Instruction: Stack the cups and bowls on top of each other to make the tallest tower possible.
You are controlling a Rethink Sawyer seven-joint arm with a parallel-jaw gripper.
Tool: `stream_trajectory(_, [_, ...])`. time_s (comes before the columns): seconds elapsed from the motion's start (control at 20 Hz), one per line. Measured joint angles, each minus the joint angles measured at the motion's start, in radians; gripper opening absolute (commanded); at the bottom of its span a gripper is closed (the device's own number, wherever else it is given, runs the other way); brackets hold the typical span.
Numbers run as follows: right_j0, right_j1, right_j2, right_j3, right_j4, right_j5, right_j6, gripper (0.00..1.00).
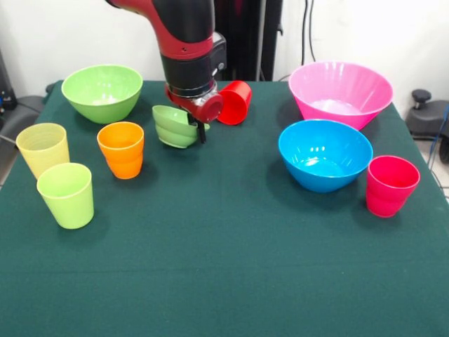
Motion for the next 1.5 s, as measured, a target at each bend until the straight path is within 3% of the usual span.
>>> stream_trajectory(1.5, [0.078, 0.030, 0.003, -0.089, 0.172, 0.091, 0.036, 0.00])
